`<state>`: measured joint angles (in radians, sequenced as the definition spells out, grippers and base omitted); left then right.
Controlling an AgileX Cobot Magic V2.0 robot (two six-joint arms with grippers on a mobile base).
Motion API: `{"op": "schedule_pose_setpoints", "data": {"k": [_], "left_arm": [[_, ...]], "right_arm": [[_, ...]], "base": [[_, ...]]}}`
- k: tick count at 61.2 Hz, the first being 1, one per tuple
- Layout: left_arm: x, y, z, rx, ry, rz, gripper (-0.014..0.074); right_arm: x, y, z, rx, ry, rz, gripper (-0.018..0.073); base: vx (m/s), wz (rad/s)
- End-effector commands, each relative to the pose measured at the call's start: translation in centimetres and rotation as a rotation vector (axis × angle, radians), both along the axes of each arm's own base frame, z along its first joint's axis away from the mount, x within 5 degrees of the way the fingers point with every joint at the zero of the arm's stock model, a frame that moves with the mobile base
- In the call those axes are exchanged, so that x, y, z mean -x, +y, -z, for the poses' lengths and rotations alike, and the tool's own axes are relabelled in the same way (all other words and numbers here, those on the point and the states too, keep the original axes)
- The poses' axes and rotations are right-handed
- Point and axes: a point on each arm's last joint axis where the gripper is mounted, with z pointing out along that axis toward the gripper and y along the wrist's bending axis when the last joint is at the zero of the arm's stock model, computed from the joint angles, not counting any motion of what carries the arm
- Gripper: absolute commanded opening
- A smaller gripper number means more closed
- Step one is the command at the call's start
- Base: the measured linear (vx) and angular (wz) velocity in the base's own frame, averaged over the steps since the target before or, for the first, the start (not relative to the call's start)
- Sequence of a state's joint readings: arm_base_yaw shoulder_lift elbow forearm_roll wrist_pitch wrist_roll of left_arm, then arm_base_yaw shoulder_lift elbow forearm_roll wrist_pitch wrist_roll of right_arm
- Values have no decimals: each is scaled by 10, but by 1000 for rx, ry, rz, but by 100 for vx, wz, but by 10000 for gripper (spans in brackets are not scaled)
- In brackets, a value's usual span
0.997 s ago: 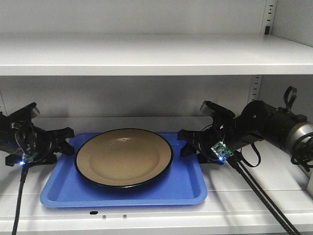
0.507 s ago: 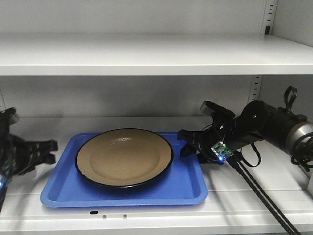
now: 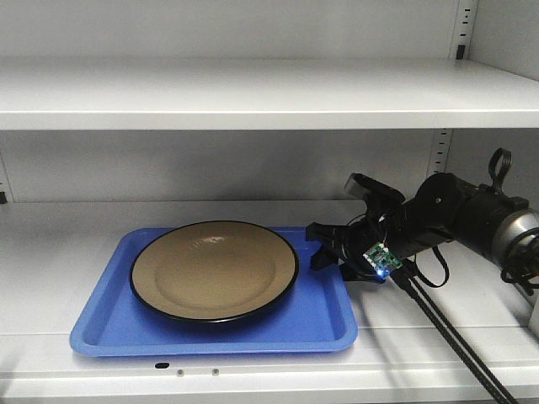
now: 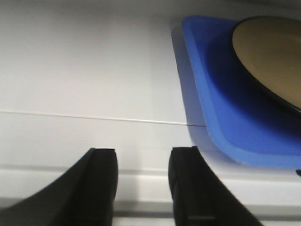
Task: Place disk in tray to left cabinet
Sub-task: 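Open the right gripper and release the tray rim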
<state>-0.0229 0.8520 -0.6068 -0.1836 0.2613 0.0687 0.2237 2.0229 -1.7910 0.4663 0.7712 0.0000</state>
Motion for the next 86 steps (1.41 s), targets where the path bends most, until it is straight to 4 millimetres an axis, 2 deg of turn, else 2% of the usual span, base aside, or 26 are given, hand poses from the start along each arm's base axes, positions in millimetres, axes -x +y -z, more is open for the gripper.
{"op": "schedule_pose_setpoints", "data": {"k": [1,7,16,30,42,51,86], "left_arm": [[18,3,-3,-24,-194,-23,348],[41,5,14,-53,-251,-25,300],[67,5,53,-112,-230,-8,192],[95,6,89,-149,-268,0,-3],[112,7,119,-141,-331,-7,-7],[122,7,119,-142,-366,-5,-6],[120,7,121,-142,-337,-3,-6]], "right_arm": [[5,-3,-42,-36,-135,18,386],[5,-3,-42,-36,-135,18,386],[5,-3,-42,-36,-135,18,386],[5,-3,-42,-36,-135,18,386],[5,-3,-42,-36,-135,18,386],[5,-3,-41,-35,-128,15,386],[6,-3,-40,-36,-115,9,386]], "base": [[0,0],[0,0],[0,0],[0,0],[0,0],[0,0],[0,0]]}}
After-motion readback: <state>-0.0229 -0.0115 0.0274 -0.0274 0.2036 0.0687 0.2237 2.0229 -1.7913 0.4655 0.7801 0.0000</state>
